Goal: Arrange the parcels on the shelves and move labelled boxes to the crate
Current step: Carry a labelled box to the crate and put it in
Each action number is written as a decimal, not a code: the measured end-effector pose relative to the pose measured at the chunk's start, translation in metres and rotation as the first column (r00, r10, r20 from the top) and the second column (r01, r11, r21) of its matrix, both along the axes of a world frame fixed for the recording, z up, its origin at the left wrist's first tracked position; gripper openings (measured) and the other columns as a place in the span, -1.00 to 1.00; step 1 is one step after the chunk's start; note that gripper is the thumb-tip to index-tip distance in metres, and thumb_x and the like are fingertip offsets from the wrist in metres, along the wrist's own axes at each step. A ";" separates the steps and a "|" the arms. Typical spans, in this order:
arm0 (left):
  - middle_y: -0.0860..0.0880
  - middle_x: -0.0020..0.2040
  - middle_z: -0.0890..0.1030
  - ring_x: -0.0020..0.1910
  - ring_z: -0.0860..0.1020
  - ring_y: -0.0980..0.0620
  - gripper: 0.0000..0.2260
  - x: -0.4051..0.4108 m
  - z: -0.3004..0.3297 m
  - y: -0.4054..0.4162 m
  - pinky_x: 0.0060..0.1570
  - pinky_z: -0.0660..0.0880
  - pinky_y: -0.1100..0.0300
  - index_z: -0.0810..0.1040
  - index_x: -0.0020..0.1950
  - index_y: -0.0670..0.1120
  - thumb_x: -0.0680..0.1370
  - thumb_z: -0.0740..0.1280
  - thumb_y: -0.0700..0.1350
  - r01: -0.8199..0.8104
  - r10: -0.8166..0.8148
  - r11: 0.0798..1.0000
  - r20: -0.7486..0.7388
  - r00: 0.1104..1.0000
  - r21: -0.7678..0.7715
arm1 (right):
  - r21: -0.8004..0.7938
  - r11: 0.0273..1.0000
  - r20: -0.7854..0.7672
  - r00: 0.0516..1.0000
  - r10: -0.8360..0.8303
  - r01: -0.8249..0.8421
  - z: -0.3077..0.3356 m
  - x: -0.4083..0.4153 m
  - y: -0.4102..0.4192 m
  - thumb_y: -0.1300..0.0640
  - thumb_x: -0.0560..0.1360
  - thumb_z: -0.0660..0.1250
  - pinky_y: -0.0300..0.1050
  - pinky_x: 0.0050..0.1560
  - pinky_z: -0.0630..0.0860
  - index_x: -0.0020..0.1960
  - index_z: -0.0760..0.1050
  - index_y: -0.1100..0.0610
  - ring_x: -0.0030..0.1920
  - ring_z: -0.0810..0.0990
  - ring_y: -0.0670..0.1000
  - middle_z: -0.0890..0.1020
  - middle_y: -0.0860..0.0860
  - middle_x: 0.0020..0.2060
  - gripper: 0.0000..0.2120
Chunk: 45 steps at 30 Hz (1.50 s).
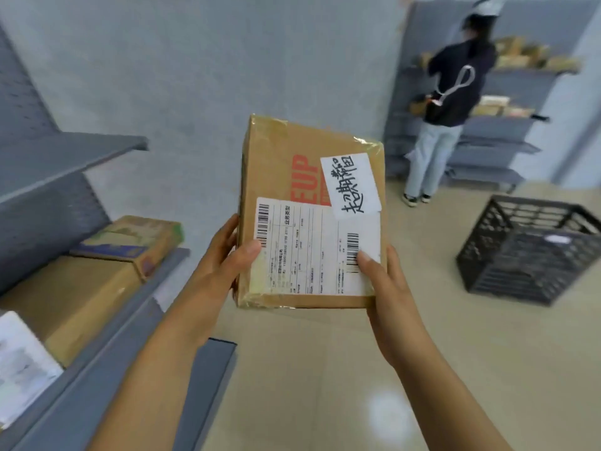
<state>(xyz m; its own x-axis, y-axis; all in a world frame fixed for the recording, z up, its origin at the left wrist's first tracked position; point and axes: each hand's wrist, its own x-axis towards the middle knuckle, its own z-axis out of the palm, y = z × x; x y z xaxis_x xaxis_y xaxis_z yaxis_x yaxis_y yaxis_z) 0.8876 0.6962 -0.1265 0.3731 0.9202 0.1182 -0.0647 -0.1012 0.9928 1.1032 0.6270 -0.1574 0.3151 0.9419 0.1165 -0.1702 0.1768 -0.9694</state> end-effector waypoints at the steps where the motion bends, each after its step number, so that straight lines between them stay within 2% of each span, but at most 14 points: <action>1: 0.02 0.34 0.57 0.31 0.55 -0.05 -0.32 0.022 -0.005 -0.015 0.35 0.29 -0.39 0.34 0.49 0.12 0.39 0.37 0.23 0.057 -0.057 0.998 -0.019 0.998 0.000 | -0.009 0.999 0.001 0.999 -0.048 0.048 -0.006 0.018 -0.026 -0.03 0.50 0.30 0.16 0.30 0.48 0.34 0.41 -0.09 0.22 0.62 -0.01 0.64 -0.08 0.20 -0.59; 4: 0.02 0.33 0.58 0.30 0.56 -0.04 -0.38 0.090 -0.019 -0.068 0.34 0.33 -0.37 0.35 0.49 0.11 0.44 0.33 0.20 0.221 -0.223 0.975 -0.044 0.974 -0.029 | -0.037 0.980 -0.001 0.981 -0.195 0.195 -0.023 0.070 -0.110 -0.03 0.52 0.29 0.09 0.26 0.50 0.34 0.41 -0.12 0.24 0.60 -0.03 0.63 -0.11 0.22 -0.61; 9: 0.05 0.33 0.58 0.29 0.57 0.02 -0.31 0.191 -0.050 -0.161 0.31 0.44 -0.22 0.33 0.50 0.09 0.39 0.36 0.21 0.473 -0.481 0.872 -0.042 0.876 -0.128 | -0.118 0.881 -0.013 0.886 -0.464 0.459 -0.047 0.136 -0.253 -0.04 0.48 0.32 0.04 0.20 0.53 0.33 0.42 -0.11 0.21 0.62 -0.04 0.64 -0.11 0.19 -0.57; 12: 0.05 0.34 0.57 0.29 0.57 -0.01 -0.29 0.250 -0.068 -0.212 0.28 0.45 -0.24 0.33 0.50 0.09 0.37 0.37 0.22 0.609 -0.625 0.773 -0.048 0.779 -0.175 | -0.165 0.792 -0.020 0.801 -0.598 0.588 -0.060 0.164 -0.330 -0.03 0.50 0.32 -0.05 0.08 0.55 0.34 0.41 -0.12 0.17 0.64 -0.06 0.65 -0.12 0.17 -0.59; 15: 0.04 0.34 0.58 0.28 0.57 0.01 -0.29 0.307 -0.084 -0.261 0.20 0.50 -0.13 0.34 0.49 0.07 0.36 0.37 0.21 0.727 -0.750 0.651 -0.038 0.660 -0.218 | -0.222 0.679 -0.044 0.689 -0.724 0.700 -0.076 0.186 -0.397 0.00 0.55 0.32 -0.11 0.00 0.53 0.33 0.41 -0.12 0.13 0.66 -0.07 0.66 -0.13 0.14 -0.63; 19: 0.03 0.35 0.57 0.33 0.54 0.02 -0.32 0.386 -0.107 -0.325 0.25 0.49 0.01 0.34 0.50 0.05 0.40 0.36 0.18 0.857 -0.891 0.446 -0.031 0.453 -0.257 | -0.295 0.495 -0.057 0.503 -0.863 0.817 -0.098 0.216 -0.477 -0.01 0.56 0.33 0.00 0.12 0.55 0.31 0.41 -0.14 0.14 0.66 -0.04 0.67 -0.12 0.13 -0.67; 23: 0.04 0.32 0.59 0.31 0.55 0.05 -0.46 0.458 -0.124 -0.398 0.16 0.57 0.14 0.43 0.42 0.07 0.45 0.30 0.16 0.942 -0.980 0.194 -0.022 0.196 -0.275 | -0.354 0.286 -0.036 0.292 -0.956 0.890 -0.112 0.243 -0.552 0.02 0.58 0.31 0.10 0.23 0.54 0.33 0.40 -0.10 0.12 0.67 -0.04 0.68 -0.10 0.12 -0.67; 24: 0.04 0.32 0.59 0.30 0.56 0.04 -0.47 0.474 -0.127 -0.416 0.16 0.57 0.14 0.43 0.42 0.08 0.46 0.30 0.17 0.946 -0.990 0.143 -0.024 0.142 -0.291 | -0.363 0.236 -0.032 0.241 -0.970 0.901 -0.114 0.248 -0.571 0.02 0.57 0.32 0.11 0.24 0.53 0.34 0.40 -0.10 0.12 0.67 -0.04 0.68 -0.10 0.12 -0.65; 27: 0.05 0.37 0.55 0.34 0.53 0.01 -0.51 0.516 -0.139 -0.473 0.31 0.46 -0.10 0.38 0.46 0.12 0.54 0.26 0.17 0.947 -0.997 -0.014 -0.062 -0.035 -0.322 | -0.381 0.078 -0.024 0.075 -0.997 0.921 -0.121 0.253 -0.627 0.02 0.57 0.33 0.10 0.26 0.53 0.35 0.39 -0.12 0.13 0.66 -0.05 0.68 -0.10 0.13 -0.64; 29: 0.07 0.38 0.54 0.35 0.52 0.02 -0.55 0.536 -0.144 -0.513 0.33 0.42 -0.17 0.36 0.47 0.17 0.58 0.22 0.15 0.936 -0.988 -0.097 -0.084 -0.133 -0.338 | -0.394 0.000 -0.035 -0.015 -0.999 0.919 -0.126 0.250 -0.661 0.02 0.56 0.33 0.10 0.27 0.51 0.36 0.39 -0.13 0.15 0.65 -0.04 0.67 -0.11 0.14 -0.61; 33: 0.14 0.32 0.58 0.30 0.55 0.11 -0.60 0.552 -0.150 -0.598 0.34 0.44 -0.08 0.42 0.43 0.19 0.58 0.20 0.16 0.922 -0.964 -0.163 -0.142 -0.224 -0.351 | -0.414 -0.139 -0.026 -0.164 -0.986 0.900 -0.135 0.236 -0.730 0.03 0.57 0.32 0.04 0.30 0.48 0.36 0.40 -0.13 0.18 0.63 -0.08 0.66 -0.15 0.15 -0.63; 37: 0.14 0.25 0.62 0.22 0.60 0.15 -0.66 0.557 -0.157 -0.687 0.25 0.49 0.08 0.46 0.41 0.15 0.64 0.20 0.10 0.915 -0.940 -0.201 -0.195 -0.282 -0.351 | -0.423 -0.225 -0.027 -0.261 -0.965 0.878 -0.147 0.223 -0.806 0.04 0.57 0.31 -0.06 0.21 0.51 0.36 0.41 -0.12 0.17 0.63 -0.09 0.67 -0.15 0.13 -0.64; 42: 0.14 0.17 0.67 0.16 0.63 0.15 -0.69 0.547 -0.174 -0.798 0.19 0.54 0.13 0.53 0.33 0.13 0.61 0.25 0.11 0.926 -0.939 -0.107 -0.270 -0.214 -0.361 | -0.461 -0.227 -0.028 -0.269 -0.963 0.858 -0.163 0.206 -0.916 0.03 0.57 0.33 0.02 0.25 0.53 0.36 0.42 -0.11 0.15 0.65 -0.07 0.67 -0.11 0.15 -0.63; 45: 0.15 0.16 0.67 0.13 0.63 0.18 -0.66 0.535 -0.182 -0.863 0.17 0.57 0.15 0.52 0.34 0.13 0.59 0.26 0.15 0.907 -0.927 -0.117 -0.283 -0.245 -0.404 | -0.499 -0.236 -0.011 -0.279 -0.960 0.834 -0.170 0.195 -0.980 0.00 0.57 0.33 0.12 0.30 0.49 0.33 0.44 -0.17 0.19 0.63 -0.05 0.66 -0.13 0.16 -0.66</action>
